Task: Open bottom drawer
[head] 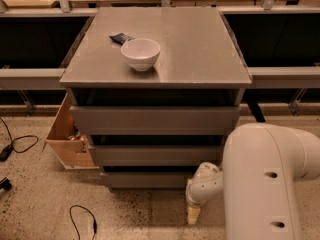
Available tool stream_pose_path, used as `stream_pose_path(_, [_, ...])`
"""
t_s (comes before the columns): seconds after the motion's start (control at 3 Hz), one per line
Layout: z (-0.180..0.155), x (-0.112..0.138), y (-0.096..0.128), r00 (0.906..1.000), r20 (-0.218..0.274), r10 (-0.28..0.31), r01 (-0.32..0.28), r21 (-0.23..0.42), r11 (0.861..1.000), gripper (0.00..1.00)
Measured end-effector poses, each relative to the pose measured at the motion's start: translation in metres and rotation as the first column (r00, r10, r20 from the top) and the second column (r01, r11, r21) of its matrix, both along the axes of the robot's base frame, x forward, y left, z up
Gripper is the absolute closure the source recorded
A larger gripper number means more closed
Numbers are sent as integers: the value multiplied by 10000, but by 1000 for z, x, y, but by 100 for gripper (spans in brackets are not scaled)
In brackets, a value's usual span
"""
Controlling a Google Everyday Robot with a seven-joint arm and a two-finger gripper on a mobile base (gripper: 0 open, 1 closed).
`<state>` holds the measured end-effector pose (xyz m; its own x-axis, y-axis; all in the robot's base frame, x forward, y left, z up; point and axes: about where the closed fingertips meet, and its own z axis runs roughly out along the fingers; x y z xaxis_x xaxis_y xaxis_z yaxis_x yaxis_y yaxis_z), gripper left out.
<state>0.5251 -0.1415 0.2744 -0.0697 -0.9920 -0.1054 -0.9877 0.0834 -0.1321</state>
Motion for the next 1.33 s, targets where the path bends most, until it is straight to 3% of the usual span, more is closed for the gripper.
stream_pose_path(1.0, [-65,85,-13,9900,1387,-249,168,590,9981,0])
stream_pose_path(1.33, [-84,104,-6,9886,1498,-156,65,608,9981,0])
